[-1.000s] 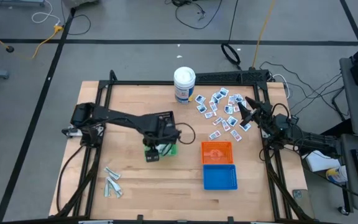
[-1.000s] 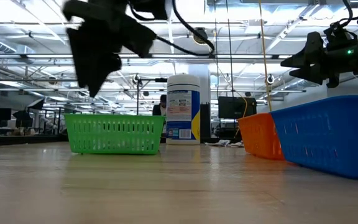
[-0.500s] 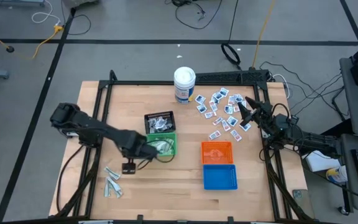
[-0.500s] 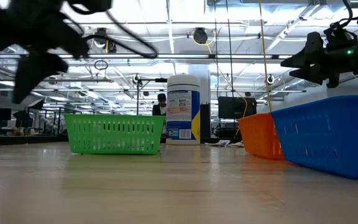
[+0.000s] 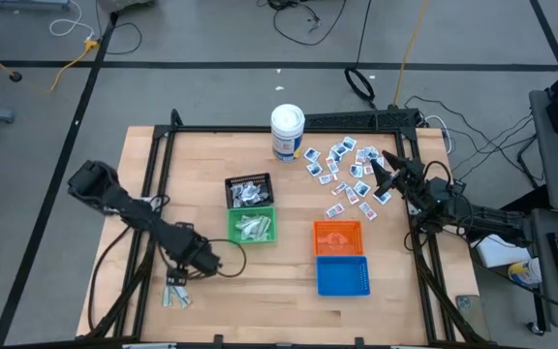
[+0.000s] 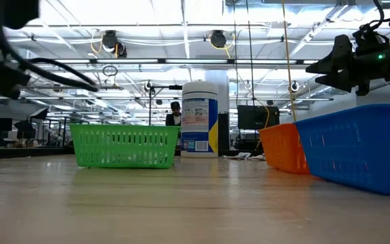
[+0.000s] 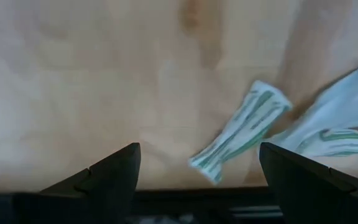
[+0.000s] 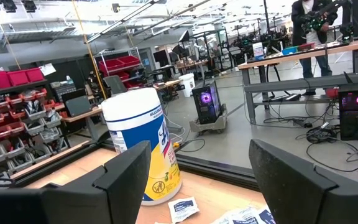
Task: Pick & Place First Aid Supplies
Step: Put the green bandage into the green bin
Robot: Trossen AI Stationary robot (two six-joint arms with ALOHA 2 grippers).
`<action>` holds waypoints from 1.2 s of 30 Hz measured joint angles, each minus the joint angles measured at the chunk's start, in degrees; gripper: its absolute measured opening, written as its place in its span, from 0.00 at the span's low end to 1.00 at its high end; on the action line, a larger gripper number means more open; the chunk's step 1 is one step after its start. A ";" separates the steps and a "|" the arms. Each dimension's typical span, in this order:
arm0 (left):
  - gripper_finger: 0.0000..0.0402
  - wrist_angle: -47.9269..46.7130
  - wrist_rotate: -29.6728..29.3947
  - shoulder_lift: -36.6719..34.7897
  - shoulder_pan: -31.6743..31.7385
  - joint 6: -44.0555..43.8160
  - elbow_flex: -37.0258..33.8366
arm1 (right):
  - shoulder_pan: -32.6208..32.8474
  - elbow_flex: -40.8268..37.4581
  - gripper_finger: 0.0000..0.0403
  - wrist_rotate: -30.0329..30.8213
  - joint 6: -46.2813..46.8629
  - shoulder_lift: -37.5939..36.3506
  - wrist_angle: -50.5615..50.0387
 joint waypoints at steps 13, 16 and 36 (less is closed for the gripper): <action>0.81 11.77 0.98 0.04 -6.55 -5.46 -7.38 | -0.02 0.01 0.66 0.02 0.00 0.00 -0.01; 0.79 12.95 0.60 -0.13 -6.85 -5.76 -8.42 | 0.00 0.02 0.66 0.02 0.00 0.00 0.00; 0.02 15.42 -4.90 -1.14 -6.88 -6.53 -8.58 | 0.00 0.00 0.66 0.02 0.00 0.00 -0.02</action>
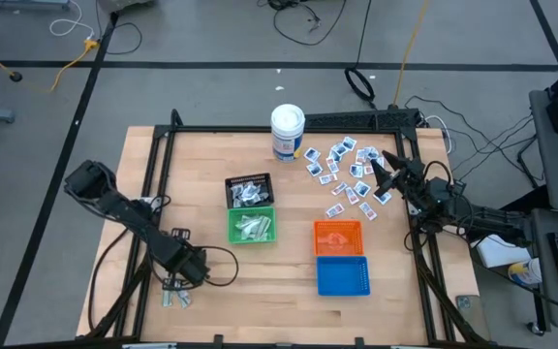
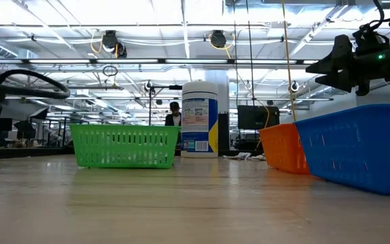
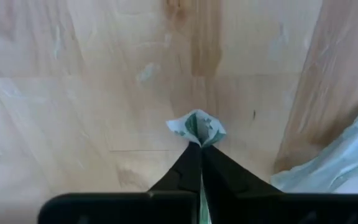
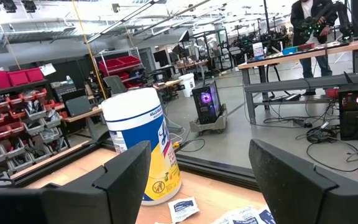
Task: Pick & Place First Aid Supplies
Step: Put the green bandage into the green bin
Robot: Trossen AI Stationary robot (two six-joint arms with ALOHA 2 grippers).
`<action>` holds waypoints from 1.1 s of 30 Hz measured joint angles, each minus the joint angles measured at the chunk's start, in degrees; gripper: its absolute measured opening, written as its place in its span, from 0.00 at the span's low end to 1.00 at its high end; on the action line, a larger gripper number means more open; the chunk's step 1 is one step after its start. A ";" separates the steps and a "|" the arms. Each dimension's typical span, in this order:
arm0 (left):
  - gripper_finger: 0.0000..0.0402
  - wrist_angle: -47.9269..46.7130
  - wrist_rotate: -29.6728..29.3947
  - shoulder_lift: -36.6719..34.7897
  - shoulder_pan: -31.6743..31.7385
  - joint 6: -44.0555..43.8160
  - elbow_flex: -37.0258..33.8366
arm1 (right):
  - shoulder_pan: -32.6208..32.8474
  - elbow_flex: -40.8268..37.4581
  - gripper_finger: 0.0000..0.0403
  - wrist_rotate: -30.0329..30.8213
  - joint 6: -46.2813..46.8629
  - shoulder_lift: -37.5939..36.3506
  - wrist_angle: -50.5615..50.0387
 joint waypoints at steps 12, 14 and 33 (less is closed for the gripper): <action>0.01 -11.60 -1.08 -13.20 4.70 -1.28 4.20 | 0.00 0.01 0.66 0.00 0.00 -0.01 0.01; 0.01 -14.34 -1.56 -15.21 5.58 -1.48 4.63 | 0.00 0.00 0.66 -0.01 0.00 0.00 0.00; 0.00 -19.12 -5.91 0.35 22.61 10.98 17.69 | 0.00 0.00 0.66 -0.02 0.00 -0.01 0.02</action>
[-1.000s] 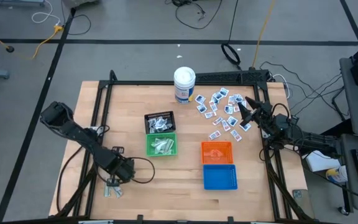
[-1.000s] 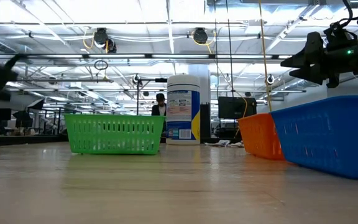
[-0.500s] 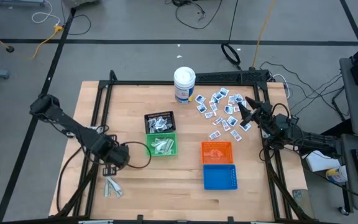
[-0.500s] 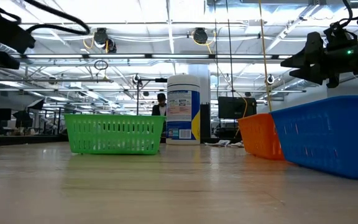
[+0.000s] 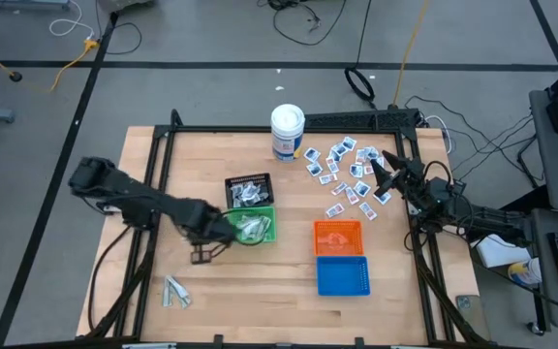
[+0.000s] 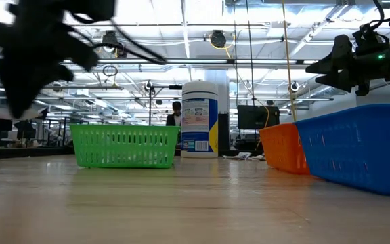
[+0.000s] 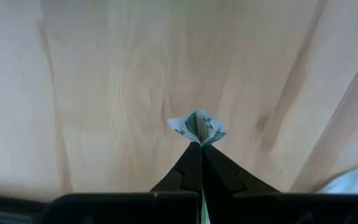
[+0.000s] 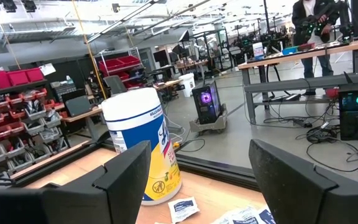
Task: Pick & Place First Aid Supplies
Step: Put the green bandage into the green bin
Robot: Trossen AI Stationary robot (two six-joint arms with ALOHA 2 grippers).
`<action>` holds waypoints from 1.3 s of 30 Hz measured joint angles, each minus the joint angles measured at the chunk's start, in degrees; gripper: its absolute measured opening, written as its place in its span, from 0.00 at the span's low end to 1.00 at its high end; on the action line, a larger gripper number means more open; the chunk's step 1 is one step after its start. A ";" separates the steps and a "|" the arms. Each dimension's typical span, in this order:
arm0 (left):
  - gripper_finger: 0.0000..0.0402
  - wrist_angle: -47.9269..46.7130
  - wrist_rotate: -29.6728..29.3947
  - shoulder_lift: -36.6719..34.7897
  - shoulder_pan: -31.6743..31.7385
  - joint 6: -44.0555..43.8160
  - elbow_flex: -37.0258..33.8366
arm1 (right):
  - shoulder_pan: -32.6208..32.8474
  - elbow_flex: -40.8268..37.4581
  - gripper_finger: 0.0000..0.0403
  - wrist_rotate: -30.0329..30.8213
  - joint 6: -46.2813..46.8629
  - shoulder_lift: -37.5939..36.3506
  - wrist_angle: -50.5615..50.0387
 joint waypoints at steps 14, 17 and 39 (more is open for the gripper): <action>0.00 -6.56 -1.11 16.17 9.46 6.79 28.10 | -0.01 0.01 0.66 0.01 0.00 0.01 0.00; 0.00 -7.86 -1.11 19.19 10.62 7.05 32.18 | -0.01 0.01 0.66 0.02 0.00 -0.01 0.00; 0.13 -2.97 -3.98 29.65 11.97 5.31 34.23 | 0.01 0.00 0.66 0.02 0.00 0.01 -0.02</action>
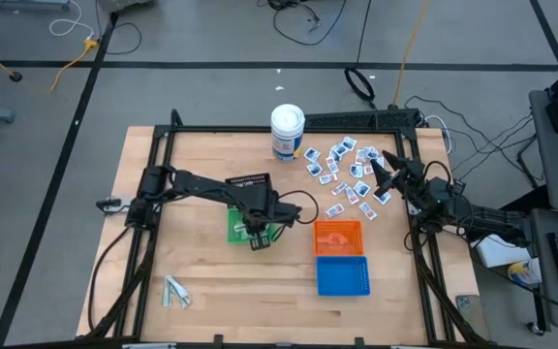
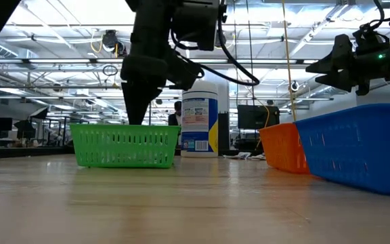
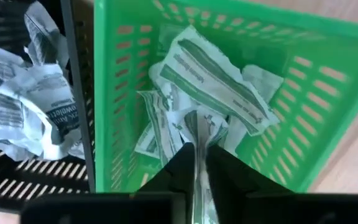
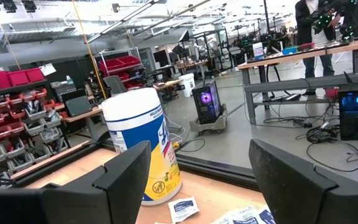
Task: Pick & Place First Aid Supplies
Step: Put the green bandage into the green bin
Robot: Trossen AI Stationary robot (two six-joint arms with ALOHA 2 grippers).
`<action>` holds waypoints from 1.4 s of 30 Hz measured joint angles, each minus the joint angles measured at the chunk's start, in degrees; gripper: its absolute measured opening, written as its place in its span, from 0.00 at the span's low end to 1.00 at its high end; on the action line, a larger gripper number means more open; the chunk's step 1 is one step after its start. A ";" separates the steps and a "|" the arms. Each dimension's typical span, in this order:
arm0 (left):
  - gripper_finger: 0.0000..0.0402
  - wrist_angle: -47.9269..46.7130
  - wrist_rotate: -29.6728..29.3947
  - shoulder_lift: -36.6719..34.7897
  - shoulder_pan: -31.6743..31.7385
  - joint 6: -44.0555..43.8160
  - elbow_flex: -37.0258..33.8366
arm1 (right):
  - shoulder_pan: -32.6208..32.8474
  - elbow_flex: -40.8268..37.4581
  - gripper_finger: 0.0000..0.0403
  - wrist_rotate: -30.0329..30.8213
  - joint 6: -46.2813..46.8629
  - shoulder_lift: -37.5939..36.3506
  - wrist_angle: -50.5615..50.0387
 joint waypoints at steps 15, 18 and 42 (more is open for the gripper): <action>0.71 -7.40 7.04 -1.93 -0.09 1.32 -0.02 | -0.01 0.01 0.66 -0.01 0.00 0.00 0.01; 0.77 -8.65 7.14 -3.41 -1.19 3.49 -0.02 | -0.02 0.01 0.66 0.00 0.00 0.00 0.02; 0.81 -1.54 9.82 -19.44 -21.25 4.72 -19.95 | -0.02 0.01 0.66 -0.01 0.00 -0.01 0.02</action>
